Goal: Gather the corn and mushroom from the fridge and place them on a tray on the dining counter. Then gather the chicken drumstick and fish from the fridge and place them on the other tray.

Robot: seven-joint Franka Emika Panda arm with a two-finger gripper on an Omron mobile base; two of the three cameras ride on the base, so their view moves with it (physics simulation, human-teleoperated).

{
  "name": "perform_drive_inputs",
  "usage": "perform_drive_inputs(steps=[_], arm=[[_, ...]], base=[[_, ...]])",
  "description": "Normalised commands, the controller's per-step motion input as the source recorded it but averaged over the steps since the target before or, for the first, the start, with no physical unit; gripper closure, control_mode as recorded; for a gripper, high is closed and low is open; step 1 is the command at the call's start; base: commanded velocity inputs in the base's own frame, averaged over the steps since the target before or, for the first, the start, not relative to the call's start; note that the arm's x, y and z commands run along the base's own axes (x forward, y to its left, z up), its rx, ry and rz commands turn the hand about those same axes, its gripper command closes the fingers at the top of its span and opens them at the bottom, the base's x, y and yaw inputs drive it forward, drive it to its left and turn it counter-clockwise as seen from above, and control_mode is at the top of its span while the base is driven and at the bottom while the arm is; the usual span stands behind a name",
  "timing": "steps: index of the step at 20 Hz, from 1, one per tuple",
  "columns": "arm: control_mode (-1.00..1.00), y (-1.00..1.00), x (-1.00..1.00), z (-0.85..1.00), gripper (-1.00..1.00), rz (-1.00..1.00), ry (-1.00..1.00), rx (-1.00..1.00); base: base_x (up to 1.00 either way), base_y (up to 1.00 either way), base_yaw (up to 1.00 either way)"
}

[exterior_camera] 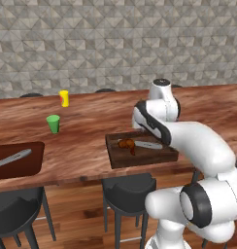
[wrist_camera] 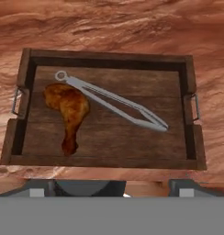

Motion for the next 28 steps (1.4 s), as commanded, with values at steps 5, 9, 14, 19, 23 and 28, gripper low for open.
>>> perform_drive_inputs(steps=[5, 9, 14, 19, 23, 28], arm=[[-1.00, 0.00, -1.00, 1.00, -1.00, 0.00, -0.02, 0.00], [-1.00, -0.04, -0.95, 0.87, -1.00, -0.03, -0.06, 0.00], [-1.00, -0.05, -0.72, 0.15, -1.00, -0.03, -0.16, 0.00], [-1.00, -0.04, -0.31, 0.00, -1.00, 0.00, -0.12, 0.01], [-1.00, -0.11, -0.63, 0.03, -1.00, 0.00, -0.03, 0.02], [-1.00, -0.14, -0.46, 0.00, -1.00, 0.00, 0.00, 0.00]], base=[[0.00, 0.00, 0.00], [0.00, 0.00, 0.00], [0.00, 0.00, 0.00], [0.00, 0.00, 0.00], [0.00, 0.00, 0.00], [0.00, 0.00, 0.00]])
